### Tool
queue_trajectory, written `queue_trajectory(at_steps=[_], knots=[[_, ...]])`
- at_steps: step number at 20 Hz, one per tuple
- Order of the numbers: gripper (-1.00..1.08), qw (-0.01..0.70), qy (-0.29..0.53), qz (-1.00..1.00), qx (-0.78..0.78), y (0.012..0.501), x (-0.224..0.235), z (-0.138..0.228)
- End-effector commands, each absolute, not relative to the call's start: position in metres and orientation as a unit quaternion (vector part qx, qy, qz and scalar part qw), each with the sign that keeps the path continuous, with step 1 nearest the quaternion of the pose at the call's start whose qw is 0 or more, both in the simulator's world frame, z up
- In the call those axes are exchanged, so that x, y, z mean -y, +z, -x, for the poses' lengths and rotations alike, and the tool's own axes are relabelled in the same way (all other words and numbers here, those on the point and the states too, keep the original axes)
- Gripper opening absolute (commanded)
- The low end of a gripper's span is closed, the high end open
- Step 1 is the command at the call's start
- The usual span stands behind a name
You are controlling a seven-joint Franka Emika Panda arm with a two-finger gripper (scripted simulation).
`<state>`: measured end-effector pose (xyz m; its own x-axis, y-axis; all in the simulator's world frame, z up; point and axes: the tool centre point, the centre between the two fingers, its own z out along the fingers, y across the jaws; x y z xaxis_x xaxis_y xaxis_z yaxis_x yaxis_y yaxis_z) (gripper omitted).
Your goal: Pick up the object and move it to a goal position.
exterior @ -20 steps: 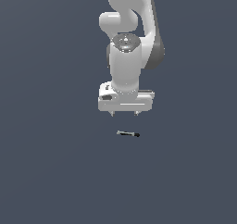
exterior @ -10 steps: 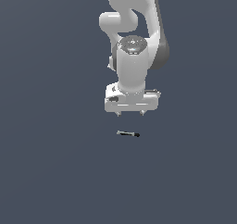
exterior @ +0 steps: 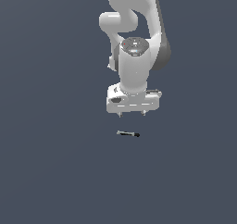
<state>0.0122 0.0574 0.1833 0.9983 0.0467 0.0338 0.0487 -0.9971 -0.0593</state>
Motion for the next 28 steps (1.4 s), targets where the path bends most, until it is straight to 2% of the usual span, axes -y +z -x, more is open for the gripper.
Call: queue_trajectory(at_steps=[1, 28], knots=[[1.0, 0.029, -0.016, 0.999, 0.035, 0.181, -0.057, -0.012], [1.0, 0.004, -0.006, 0.929, 0.37, 0.119, -0.052, -0.02]])
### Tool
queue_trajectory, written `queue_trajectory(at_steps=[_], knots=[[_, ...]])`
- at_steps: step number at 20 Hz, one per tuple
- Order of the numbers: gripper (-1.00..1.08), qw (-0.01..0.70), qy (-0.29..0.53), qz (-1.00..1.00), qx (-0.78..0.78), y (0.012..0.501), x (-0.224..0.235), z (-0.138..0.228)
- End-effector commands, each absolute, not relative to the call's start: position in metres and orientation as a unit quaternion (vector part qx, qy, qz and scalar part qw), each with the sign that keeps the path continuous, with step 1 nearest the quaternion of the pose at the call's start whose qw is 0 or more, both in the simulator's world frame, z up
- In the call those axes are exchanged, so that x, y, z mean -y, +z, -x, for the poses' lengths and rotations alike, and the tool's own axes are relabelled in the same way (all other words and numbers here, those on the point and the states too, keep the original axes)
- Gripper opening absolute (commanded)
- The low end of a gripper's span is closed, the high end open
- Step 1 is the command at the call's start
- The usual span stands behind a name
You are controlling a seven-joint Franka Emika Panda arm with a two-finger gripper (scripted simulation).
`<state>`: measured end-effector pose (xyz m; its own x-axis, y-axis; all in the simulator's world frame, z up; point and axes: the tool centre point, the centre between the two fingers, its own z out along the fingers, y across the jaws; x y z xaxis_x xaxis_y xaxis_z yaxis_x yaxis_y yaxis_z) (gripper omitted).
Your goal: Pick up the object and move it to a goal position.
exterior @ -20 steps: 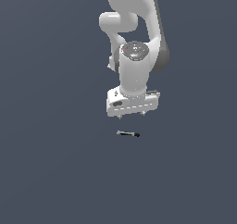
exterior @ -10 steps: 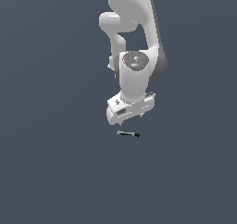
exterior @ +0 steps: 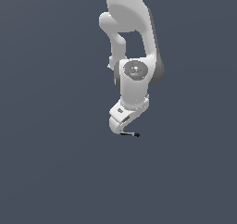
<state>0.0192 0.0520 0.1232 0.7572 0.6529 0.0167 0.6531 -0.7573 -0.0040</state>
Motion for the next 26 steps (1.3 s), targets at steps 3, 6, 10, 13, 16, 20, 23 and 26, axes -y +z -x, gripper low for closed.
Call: queue_trajectory(at_steps=[3, 6, 10, 13, 16, 20, 23, 26], knots=[[1.0, 0.002, -0.005, 0.912, 0.411, 0.111, -0.052, -0.02], [1.0, 0.001, -0.004, 0.892, 0.451, 0.104, -0.051, -0.021], [1.0, 0.0, -0.002, 0.864, 0.503, 0.093, -0.051, -0.021], [1.0, 0.0, -0.001, 0.841, 0.541, 0.085, -0.052, -0.021], [1.0, 0.0, -0.001, 0.817, 0.576, 0.078, -0.052, -0.022], [1.0, 0.0, 0.0, 0.79, 0.613, 0.071, -0.052, -0.022], [1.0, 0.0, 0.0, 0.774, 0.633, 0.066, -0.052, -0.022], [1.0, 0.0, 0.0, 0.762, 0.648, 0.063, -0.053, -0.022]])
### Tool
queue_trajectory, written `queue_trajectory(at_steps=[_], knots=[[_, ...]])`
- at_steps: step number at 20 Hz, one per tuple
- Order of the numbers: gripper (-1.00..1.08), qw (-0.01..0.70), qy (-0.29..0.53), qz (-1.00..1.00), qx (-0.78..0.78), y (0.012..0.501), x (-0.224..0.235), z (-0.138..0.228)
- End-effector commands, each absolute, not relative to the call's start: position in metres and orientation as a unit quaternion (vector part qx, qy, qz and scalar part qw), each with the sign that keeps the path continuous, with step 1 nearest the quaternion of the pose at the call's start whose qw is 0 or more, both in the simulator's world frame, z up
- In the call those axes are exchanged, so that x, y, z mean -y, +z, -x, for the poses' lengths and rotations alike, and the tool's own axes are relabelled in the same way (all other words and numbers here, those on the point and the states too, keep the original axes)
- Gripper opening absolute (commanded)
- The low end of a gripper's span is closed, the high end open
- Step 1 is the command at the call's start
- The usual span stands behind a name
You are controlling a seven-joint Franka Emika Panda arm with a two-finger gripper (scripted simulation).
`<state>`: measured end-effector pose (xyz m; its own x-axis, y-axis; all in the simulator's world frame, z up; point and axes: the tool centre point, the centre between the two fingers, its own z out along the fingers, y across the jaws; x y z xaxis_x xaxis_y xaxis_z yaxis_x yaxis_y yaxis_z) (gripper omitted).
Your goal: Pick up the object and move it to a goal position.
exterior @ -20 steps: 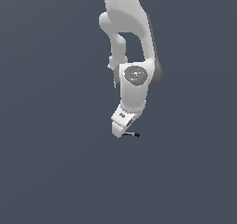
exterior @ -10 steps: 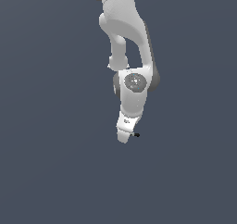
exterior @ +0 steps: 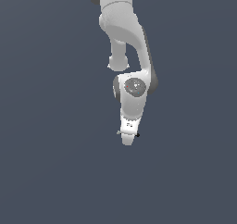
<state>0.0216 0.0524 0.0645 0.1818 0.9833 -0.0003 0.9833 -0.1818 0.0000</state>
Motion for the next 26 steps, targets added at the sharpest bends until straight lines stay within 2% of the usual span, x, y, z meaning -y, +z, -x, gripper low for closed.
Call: queue_trajectory(at_steps=[1, 11, 25, 26], knots=[[1.0, 0.0, 0.0, -0.759, -0.652, 0.062, -0.053, -0.022], [1.0, 0.0, 0.0, -0.751, -0.66, 0.057, -0.052, -0.022], [1.0, 0.0, 0.0, -0.75, -0.662, 0.01, -0.053, -0.021], [-1.0, 0.0, 0.0, -0.75, -0.662, 0.01, -0.053, -0.021]])
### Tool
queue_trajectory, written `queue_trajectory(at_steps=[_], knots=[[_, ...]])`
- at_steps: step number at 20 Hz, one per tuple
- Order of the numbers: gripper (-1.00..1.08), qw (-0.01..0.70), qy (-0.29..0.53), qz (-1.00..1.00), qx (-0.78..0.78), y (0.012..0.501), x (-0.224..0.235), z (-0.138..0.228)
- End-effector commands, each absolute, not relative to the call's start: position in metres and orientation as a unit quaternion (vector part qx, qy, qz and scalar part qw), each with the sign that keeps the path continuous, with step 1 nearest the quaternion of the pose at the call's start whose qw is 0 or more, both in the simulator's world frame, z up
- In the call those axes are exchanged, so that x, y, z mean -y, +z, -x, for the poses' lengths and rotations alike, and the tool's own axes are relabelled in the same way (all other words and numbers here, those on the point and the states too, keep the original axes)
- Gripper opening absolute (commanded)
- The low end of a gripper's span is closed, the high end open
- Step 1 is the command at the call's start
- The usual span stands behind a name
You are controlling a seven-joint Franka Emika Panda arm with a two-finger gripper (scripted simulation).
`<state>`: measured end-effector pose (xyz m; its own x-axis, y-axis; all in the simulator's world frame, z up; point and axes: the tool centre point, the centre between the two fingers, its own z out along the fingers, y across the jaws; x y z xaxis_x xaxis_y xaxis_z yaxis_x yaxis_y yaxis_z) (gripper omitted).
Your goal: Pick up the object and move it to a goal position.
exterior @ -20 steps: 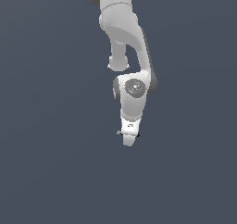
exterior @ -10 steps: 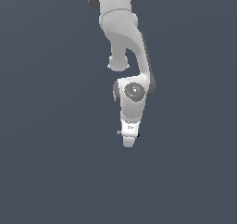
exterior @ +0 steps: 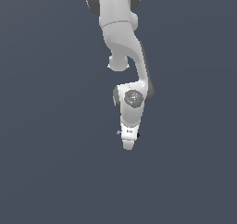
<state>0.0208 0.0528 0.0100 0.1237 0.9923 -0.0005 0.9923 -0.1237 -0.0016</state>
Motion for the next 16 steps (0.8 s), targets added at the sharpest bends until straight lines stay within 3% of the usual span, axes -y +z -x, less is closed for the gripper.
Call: queue_trajectory(at_steps=[1, 16], knots=[[-1.0, 0.0, 0.0, 0.75, 0.662, 0.0096, -0.0528, -0.0215], [-1.0, 0.0, 0.0, 0.75, 0.662, 0.0185, -0.0511, -0.0198]])
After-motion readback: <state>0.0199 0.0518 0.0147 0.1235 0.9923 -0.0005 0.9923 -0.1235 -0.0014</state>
